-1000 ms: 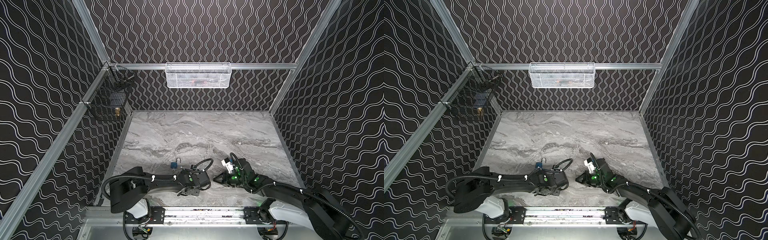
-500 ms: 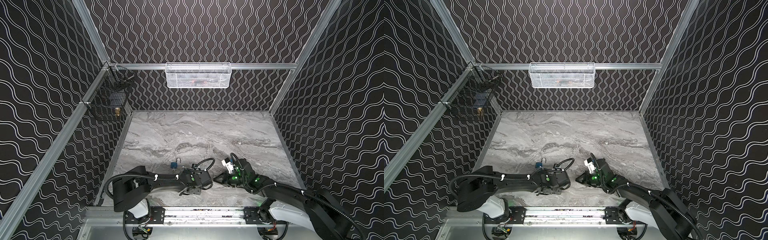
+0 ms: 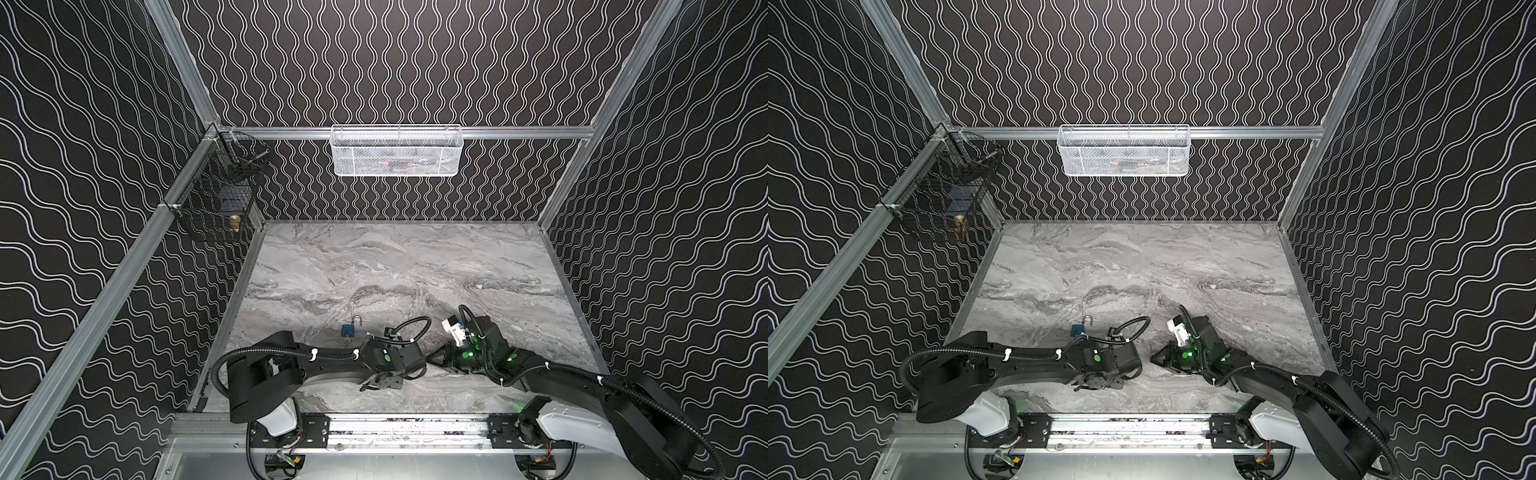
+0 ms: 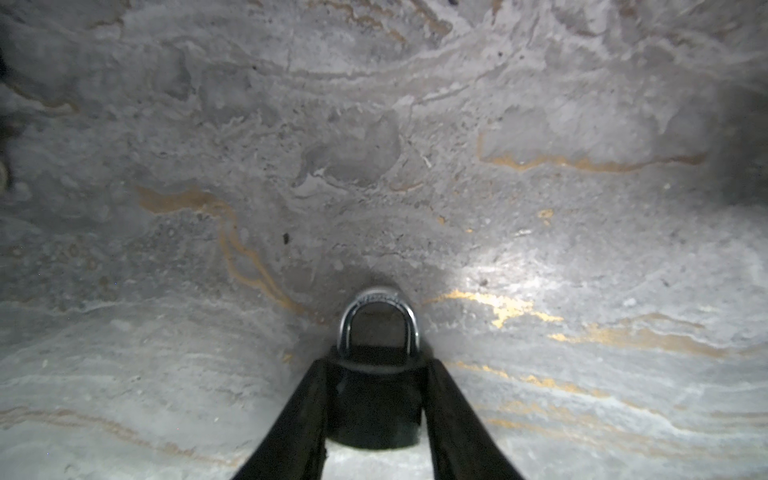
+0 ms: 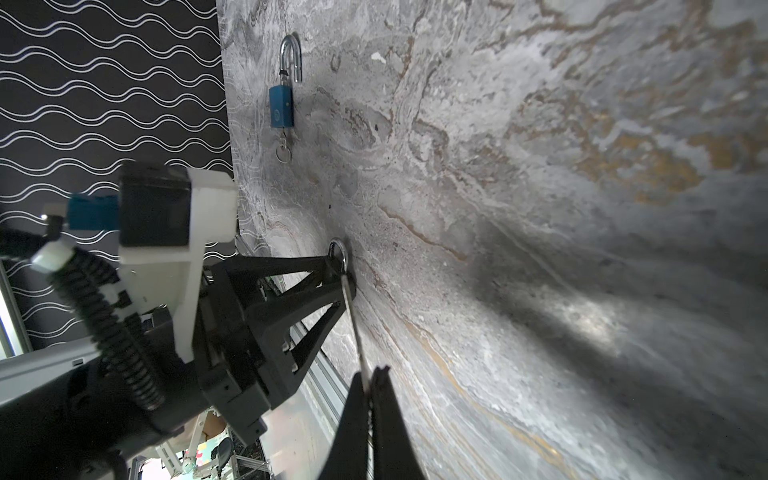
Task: Unlock with the key
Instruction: 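Close the left gripper around the dark padlock's body, then lift the dark padlock with the left gripper toward the key in the right gripper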
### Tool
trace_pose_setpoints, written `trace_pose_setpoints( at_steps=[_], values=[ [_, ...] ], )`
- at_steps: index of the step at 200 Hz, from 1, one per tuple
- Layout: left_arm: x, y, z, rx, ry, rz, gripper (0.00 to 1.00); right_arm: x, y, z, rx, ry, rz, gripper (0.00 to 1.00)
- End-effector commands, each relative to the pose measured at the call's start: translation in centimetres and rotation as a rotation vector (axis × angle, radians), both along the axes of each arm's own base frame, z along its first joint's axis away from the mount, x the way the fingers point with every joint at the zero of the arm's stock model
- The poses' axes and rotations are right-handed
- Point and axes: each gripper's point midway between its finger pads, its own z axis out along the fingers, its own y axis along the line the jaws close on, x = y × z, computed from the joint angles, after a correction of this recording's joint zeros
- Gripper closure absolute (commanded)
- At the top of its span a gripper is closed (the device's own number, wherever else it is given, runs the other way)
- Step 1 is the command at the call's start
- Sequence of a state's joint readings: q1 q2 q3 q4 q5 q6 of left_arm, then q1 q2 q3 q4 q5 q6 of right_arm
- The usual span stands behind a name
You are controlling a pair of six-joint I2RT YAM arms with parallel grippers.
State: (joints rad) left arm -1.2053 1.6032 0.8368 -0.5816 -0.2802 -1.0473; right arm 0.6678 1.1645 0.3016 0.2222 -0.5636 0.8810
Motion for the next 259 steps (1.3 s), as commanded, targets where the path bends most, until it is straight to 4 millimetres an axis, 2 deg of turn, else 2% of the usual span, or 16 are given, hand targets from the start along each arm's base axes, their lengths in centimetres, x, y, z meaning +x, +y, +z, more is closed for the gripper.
trace_pose_setpoints(
  at_steps=[1, 51, 68, 168, 200, 227, 259],
  values=[
    [-1.1, 3.0, -0.7, 0.132, 0.048, 0.004, 0.59, 0.4, 0.6, 0.9, 0.032, -0.022, 0.005, 1.00],
    [-1.1, 3.0, -0.6, 0.115, 0.043, 0.008, 0.64, 0.3, 0.4, 0.8, 0.033, -0.019, -0.001, 1.00],
    [-1.0, 3.0, -0.4, 0.105, 0.033, 0.014, 0.69, 0.3, 0.4, 0.9, 0.035, -0.022, -0.002, 1.00],
    [-0.2, 2.3, 1.6, -0.031, -0.042, 0.094, 0.74, 0.2, 0.3, 1.2, 0.033, -0.026, -0.002, 1.00],
    [0.9, 1.3, 3.6, -0.110, -0.102, 0.126, 0.76, 0.3, 0.3, 1.9, 0.039, -0.028, -0.011, 1.00],
    [2.3, -0.2, 6.4, -0.192, -0.167, 0.141, 0.79, 0.3, 0.4, 2.3, 0.023, -0.031, -0.042, 1.00],
    [4.3, -1.4, 9.4, -0.312, -0.237, 0.193, 0.84, 0.1, 1.4, 3.0, 0.019, -0.051, -0.064, 1.00]
  ],
)
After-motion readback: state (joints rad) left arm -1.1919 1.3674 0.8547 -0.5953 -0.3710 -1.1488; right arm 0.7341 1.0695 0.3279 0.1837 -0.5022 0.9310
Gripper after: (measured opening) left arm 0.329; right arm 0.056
